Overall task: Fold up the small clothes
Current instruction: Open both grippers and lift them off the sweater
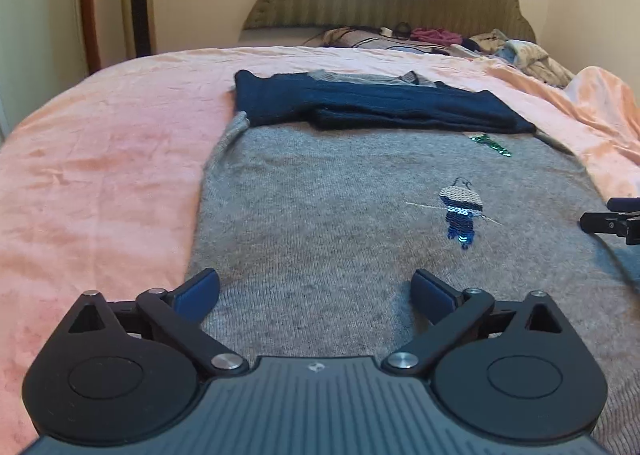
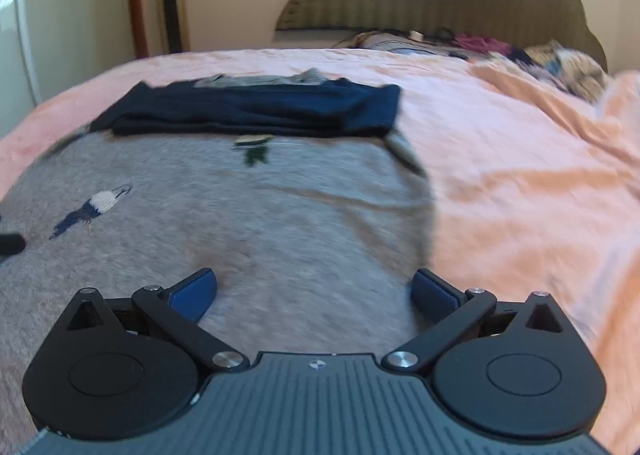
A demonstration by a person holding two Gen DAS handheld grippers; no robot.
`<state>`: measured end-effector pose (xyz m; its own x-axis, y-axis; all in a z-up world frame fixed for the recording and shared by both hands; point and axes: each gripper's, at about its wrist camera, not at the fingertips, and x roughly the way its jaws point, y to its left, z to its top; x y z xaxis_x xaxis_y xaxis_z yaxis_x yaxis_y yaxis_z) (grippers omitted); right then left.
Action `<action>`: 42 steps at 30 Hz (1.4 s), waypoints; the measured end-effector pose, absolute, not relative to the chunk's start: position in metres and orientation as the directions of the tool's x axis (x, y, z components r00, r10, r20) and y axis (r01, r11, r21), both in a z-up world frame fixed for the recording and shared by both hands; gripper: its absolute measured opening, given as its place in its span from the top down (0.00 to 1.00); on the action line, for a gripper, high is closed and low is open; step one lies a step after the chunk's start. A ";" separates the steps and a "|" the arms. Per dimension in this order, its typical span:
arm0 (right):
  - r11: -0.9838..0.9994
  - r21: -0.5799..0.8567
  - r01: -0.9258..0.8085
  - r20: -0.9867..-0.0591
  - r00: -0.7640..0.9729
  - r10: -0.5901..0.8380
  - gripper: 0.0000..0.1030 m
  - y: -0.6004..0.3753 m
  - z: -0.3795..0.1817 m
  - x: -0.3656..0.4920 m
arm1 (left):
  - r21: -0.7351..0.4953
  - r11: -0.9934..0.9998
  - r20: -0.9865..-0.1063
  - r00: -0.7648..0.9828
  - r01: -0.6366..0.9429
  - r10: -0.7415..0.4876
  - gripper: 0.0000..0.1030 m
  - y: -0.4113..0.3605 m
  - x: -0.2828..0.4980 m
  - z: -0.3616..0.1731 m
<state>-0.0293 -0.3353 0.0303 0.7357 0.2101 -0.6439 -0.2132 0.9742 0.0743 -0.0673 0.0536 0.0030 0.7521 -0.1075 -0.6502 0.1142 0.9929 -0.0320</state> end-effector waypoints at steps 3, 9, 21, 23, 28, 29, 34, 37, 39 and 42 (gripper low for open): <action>0.984 0.059 -0.169 -0.672 0.722 0.164 0.00 -0.336 0.034 -0.030 | 0.033 0.994 -0.658 0.751 0.104 -0.057 0.00 0.040 -0.064 0.002; 0.950 0.167 -0.265 -0.621 0.720 0.310 0.00 -0.293 0.052 -0.053 | 0.024 0.996 -0.657 0.752 0.088 -0.051 0.00 0.040 -0.064 0.003; 0.929 0.039 -0.368 -0.650 0.696 0.303 0.00 -0.291 0.032 -0.082 | -0.014 0.996 -0.676 0.733 0.083 -0.071 0.00 0.036 -0.089 0.014; 0.935 0.063 -0.348 -0.641 0.704 0.305 0.00 -0.300 0.032 -0.087 | -0.104 0.981 -0.653 0.733 0.166 -0.193 0.00 0.031 -0.109 0.019; 0.941 0.035 -0.336 -0.652 0.706 0.276 0.00 -0.295 0.032 -0.086 | 0.041 0.956 -0.679 0.710 0.290 -0.186 0.00 0.006 -0.139 0.006; 0.946 0.033 -0.324 -0.657 0.706 0.265 0.00 -0.294 0.034 -0.087 | 0.035 0.954 -0.678 0.708 0.298 -0.196 0.00 0.008 -0.145 0.007; 0.939 0.101 -0.329 -0.647 0.695 0.314 0.00 -0.279 0.051 -0.108 | -0.001 0.964 -0.685 0.702 0.267 -0.195 0.00 0.024 -0.156 0.013; 0.906 0.098 -0.411 -0.665 0.651 0.367 0.00 -0.256 0.044 -0.113 | -0.003 0.955 -0.697 0.684 0.295 -0.213 0.00 0.016 -0.152 0.010; 0.898 0.007 -0.440 -0.664 0.669 0.333 0.00 -0.246 0.035 -0.120 | 0.042 0.943 -0.688 0.694 0.330 -0.212 0.00 0.014 -0.155 0.006; 0.886 0.028 -0.464 -0.644 0.669 0.371 0.00 -0.267 0.033 -0.132 | 0.021 0.939 -0.699 0.676 0.343 -0.231 0.00 0.029 -0.163 0.008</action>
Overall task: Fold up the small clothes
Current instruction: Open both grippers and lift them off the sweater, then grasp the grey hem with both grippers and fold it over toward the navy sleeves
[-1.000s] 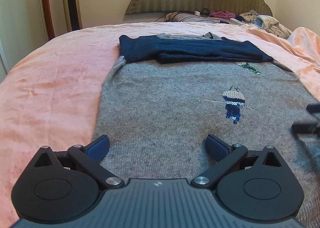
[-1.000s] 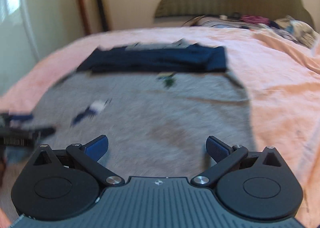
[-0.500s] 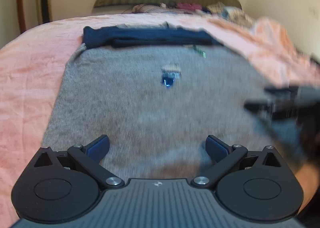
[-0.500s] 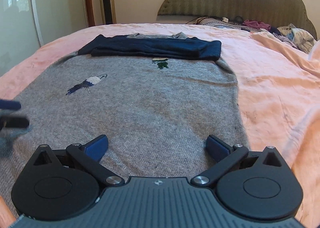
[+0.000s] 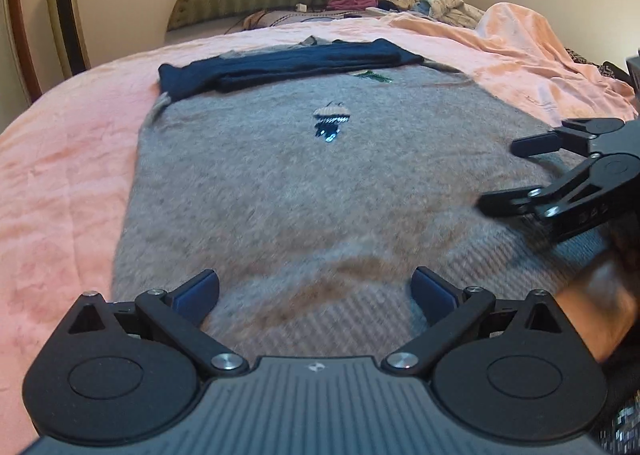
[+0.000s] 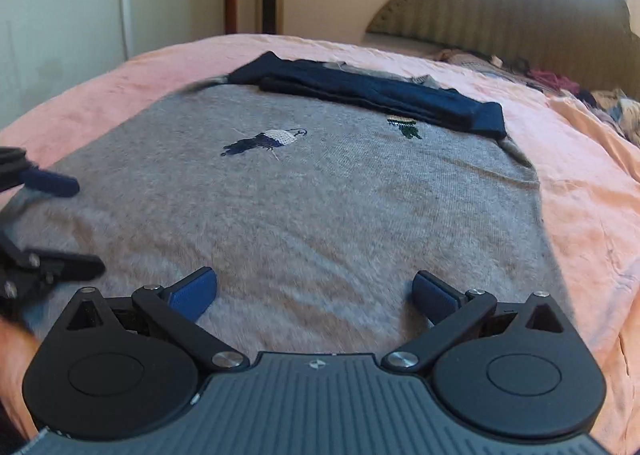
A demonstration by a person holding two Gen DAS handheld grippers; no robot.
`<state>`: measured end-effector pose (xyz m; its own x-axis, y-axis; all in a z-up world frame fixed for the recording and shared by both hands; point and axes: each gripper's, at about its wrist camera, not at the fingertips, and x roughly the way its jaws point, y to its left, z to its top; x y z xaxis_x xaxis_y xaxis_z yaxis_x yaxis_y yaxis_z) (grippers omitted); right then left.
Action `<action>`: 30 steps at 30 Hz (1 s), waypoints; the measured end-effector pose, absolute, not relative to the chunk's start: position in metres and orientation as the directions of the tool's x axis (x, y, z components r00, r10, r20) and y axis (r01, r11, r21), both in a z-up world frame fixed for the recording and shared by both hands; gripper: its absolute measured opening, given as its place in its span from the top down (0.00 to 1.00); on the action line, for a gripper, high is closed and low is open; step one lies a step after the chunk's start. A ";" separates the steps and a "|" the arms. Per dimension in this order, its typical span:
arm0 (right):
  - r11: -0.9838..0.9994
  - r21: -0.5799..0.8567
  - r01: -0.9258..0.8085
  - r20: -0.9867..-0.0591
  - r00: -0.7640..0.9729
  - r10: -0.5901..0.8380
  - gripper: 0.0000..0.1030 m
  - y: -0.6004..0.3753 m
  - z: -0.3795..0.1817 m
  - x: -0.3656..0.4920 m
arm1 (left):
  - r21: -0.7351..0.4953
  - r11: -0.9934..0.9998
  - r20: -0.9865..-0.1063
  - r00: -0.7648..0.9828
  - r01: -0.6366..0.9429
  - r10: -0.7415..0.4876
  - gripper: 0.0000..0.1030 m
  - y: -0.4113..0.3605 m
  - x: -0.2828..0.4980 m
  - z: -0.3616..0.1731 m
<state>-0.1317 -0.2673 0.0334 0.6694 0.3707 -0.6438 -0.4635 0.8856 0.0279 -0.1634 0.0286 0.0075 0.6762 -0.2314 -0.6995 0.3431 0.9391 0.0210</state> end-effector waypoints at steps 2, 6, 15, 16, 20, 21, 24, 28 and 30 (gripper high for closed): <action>0.891 0.035 -0.452 -0.643 0.673 0.366 0.00 -0.286 0.034 -0.139 | 0.019 0.938 -0.700 0.675 0.345 -0.235 0.00 0.039 -0.173 0.009; 0.902 0.037 -0.431 -0.641 0.682 0.352 0.00 -0.307 0.034 -0.155 | -0.007 0.944 -0.696 0.676 0.329 -0.240 0.00 0.049 -0.185 0.013; 0.794 0.600 -0.097 -0.565 0.652 0.506 0.00 -0.411 0.063 -0.144 | -0.406 0.914 -0.675 0.670 0.013 -0.310 0.00 0.129 -0.178 0.021; 0.751 0.659 -0.036 -0.556 0.650 0.518 0.00 -0.428 0.059 -0.141 | -0.466 0.884 -0.651 0.681 -0.012 -0.334 0.00 0.137 -0.178 0.020; 0.701 0.710 0.066 -0.600 0.578 0.553 0.00 -0.452 0.039 -0.131 | -0.650 0.759 -0.592 0.650 -0.036 -0.476 0.00 0.151 -0.166 0.015; 0.684 0.728 0.053 -0.583 0.573 0.576 0.00 -0.451 0.038 -0.132 | -0.694 0.719 -0.573 0.633 -0.036 -0.521 0.00 0.153 -0.163 0.012; 0.575 0.818 0.014 -0.518 0.450 0.727 0.01 -0.441 0.028 -0.130 | -0.785 0.619 -0.516 0.589 -0.034 -0.622 0.00 0.156 -0.160 0.003; 0.598 0.799 -0.054 -0.542 0.364 0.757 0.11 -0.422 0.029 -0.139 | -0.825 0.564 -0.483 0.562 -0.036 -0.671 0.03 0.161 -0.160 -0.003; 0.588 0.807 -0.044 -0.535 0.365 0.762 0.23 -0.423 0.028 -0.141 | -0.820 0.570 -0.499 0.544 -0.045 -0.675 0.22 0.161 -0.161 -0.003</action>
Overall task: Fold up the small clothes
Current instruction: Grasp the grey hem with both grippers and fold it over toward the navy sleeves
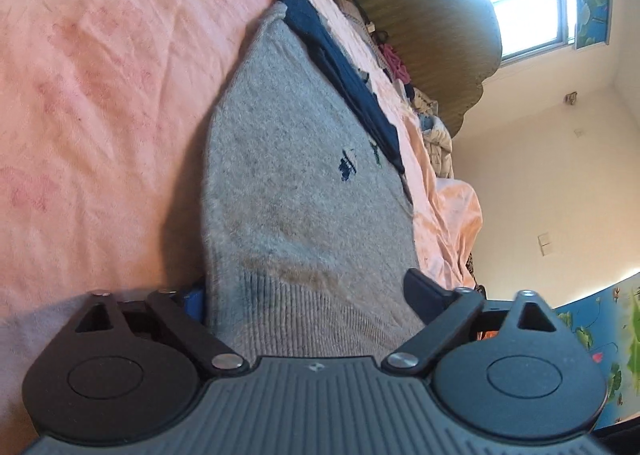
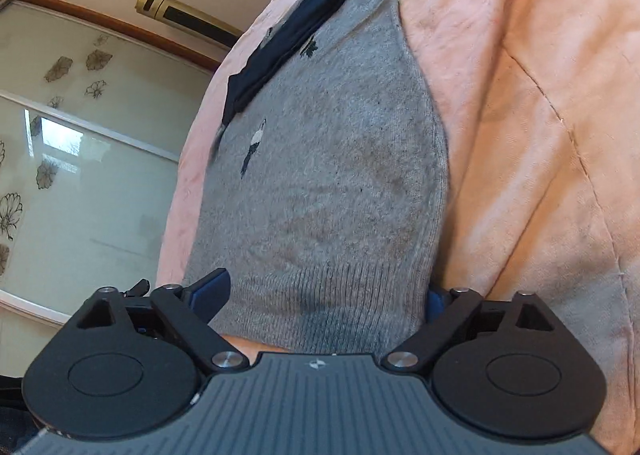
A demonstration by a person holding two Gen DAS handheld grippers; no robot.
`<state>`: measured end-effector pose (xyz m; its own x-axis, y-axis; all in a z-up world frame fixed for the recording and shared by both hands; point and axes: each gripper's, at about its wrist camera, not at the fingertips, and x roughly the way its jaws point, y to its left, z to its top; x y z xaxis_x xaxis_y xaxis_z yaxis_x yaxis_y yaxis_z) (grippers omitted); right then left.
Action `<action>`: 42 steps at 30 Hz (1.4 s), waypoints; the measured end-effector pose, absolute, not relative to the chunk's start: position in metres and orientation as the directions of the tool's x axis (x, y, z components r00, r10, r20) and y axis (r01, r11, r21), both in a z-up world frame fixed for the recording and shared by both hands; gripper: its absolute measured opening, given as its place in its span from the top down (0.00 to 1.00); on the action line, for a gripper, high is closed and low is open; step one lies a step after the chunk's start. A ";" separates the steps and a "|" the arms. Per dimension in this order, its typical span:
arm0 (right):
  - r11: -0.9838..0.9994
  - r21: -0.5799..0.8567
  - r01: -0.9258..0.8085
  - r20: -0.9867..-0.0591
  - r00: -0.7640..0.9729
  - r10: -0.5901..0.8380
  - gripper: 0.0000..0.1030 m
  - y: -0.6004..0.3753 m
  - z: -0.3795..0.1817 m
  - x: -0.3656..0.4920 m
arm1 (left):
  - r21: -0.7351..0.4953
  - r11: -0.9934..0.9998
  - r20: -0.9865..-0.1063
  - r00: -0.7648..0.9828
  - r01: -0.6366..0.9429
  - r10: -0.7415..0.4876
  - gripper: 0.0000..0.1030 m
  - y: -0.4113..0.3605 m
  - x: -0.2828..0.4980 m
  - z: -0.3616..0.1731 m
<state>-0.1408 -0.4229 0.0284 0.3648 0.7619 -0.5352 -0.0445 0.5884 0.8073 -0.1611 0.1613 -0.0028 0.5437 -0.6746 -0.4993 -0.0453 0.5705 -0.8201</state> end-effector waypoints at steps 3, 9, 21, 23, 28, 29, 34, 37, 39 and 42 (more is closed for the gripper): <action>0.604 0.797 -0.022 -0.561 0.345 0.752 0.52 -0.423 0.022 -0.141 | -0.791 0.608 -0.552 0.504 -0.066 -0.664 0.49 0.161 -0.159 -0.007; 0.625 0.780 -0.034 -0.579 0.341 0.741 0.87 -0.426 0.021 -0.142 | -0.759 0.647 -0.600 0.463 -0.072 -0.652 0.91 0.159 -0.157 -0.010; 0.477 0.851 -0.220 -0.343 0.454 0.822 0.87 -0.425 0.076 -0.078 | -0.739 0.646 -0.426 0.608 0.193 -0.670 0.95 0.153 -0.097 0.068; 0.433 0.868 -0.243 -0.273 0.495 0.825 0.87 -0.427 0.083 -0.045 | -0.735 0.639 -0.378 0.646 0.226 -0.663 0.95 0.152 -0.066 0.083; 0.358 0.910 -0.211 -0.169 0.599 0.783 0.87 -0.435 0.081 0.064 | -0.743 0.631 -0.308 0.723 0.223 -0.618 0.95 0.148 0.040 0.089; 0.337 0.920 -0.198 -0.155 0.607 0.779 0.87 -0.436 0.077 0.086 | -0.740 0.636 -0.308 0.730 0.219 -0.610 0.95 0.147 0.062 0.088; 0.347 0.929 -0.130 -0.190 0.638 0.746 0.87 -0.430 0.059 0.191 | -0.670 0.721 -0.373 0.761 0.175 -0.531 0.95 0.136 0.167 0.079; 0.366 0.926 -0.091 -0.224 0.650 0.727 0.87 -0.420 0.046 0.244 | -0.585 0.801 -0.430 0.790 0.125 -0.438 0.94 0.131 0.218 0.068; 0.385 0.923 -0.033 -0.269 0.658 0.703 0.76 -0.411 0.030 0.273 | -0.561 0.827 -0.502 0.780 0.035 -0.373 0.91 0.134 0.251 0.050; 0.425 0.903 0.055 -0.342 0.691 0.637 0.05 -0.402 0.008 0.292 | -0.553 0.827 -0.592 0.746 -0.100 -0.306 0.76 0.143 0.276 0.023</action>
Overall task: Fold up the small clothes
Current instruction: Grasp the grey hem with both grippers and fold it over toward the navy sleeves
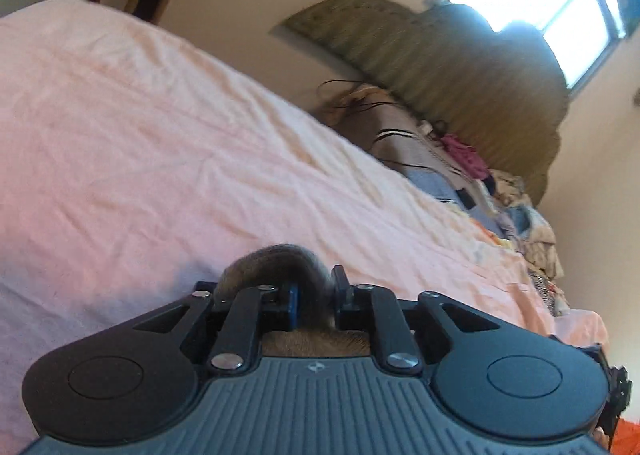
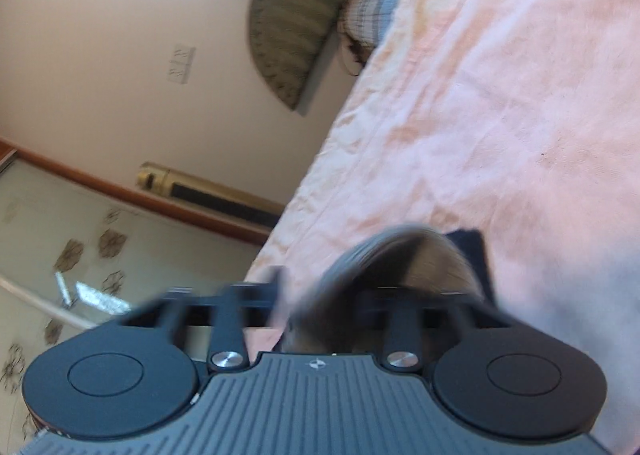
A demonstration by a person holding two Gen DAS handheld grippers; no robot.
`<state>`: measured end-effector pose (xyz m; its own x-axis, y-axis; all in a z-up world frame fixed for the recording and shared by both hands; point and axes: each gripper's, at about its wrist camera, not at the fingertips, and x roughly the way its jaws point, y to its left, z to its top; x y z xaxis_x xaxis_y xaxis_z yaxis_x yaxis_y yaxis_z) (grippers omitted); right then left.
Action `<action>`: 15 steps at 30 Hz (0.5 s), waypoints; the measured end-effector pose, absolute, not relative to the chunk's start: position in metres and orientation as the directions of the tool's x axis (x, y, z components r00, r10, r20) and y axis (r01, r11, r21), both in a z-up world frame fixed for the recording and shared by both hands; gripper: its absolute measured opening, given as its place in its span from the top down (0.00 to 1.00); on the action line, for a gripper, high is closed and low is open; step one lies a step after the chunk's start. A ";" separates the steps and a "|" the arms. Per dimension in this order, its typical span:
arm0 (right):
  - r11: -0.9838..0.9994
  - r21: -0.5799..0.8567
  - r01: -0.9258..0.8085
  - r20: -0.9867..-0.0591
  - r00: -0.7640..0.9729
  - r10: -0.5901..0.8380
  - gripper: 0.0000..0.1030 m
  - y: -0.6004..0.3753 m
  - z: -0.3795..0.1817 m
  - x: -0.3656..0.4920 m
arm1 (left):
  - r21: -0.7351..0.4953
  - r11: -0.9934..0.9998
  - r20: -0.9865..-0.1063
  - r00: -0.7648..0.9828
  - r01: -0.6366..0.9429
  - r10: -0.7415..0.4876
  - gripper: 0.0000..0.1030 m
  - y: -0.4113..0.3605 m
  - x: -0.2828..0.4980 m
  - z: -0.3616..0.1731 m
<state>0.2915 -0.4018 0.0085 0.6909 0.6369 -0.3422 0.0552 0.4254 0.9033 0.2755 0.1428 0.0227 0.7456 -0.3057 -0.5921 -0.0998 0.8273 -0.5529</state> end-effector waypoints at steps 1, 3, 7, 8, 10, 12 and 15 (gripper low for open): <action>0.442 0.895 0.053 -0.346 0.708 0.616 0.04 -0.399 0.008 0.289 | -0.553 0.823 -0.589 0.758 -0.127 -0.279 0.70 0.147 0.272 0.020; 0.435 0.900 0.011 -0.315 0.707 0.633 0.04 -0.397 0.009 0.278 | -0.567 0.812 -0.535 0.812 -0.141 -0.233 0.28 0.158 0.249 0.022; 0.488 0.870 -0.068 -0.312 0.689 0.654 0.04 -0.405 0.021 0.226 | -0.552 0.823 -0.444 0.882 -0.131 -0.157 0.06 0.174 0.174 0.034; 0.508 0.858 -0.080 -0.320 0.690 0.649 0.03 -0.408 0.023 0.207 | -0.561 0.819 -0.444 0.879 -0.123 -0.172 0.06 0.178 0.153 0.033; 0.549 0.832 -0.080 -0.345 0.700 0.625 0.02 -0.420 0.026 0.160 | -0.588 0.798 -0.455 0.869 -0.130 -0.194 0.06 0.186 0.110 0.024; 0.552 0.833 -0.038 -0.361 0.719 0.594 0.02 -0.433 0.018 0.116 | -0.643 0.746 -0.465 0.862 -0.172 -0.202 0.06 0.193 0.069 0.008; 0.541 0.841 0.018 -0.371 0.747 0.551 0.06 -0.445 0.004 0.065 | -0.752 0.602 -0.481 0.847 -0.267 -0.225 0.07 0.200 0.020 -0.024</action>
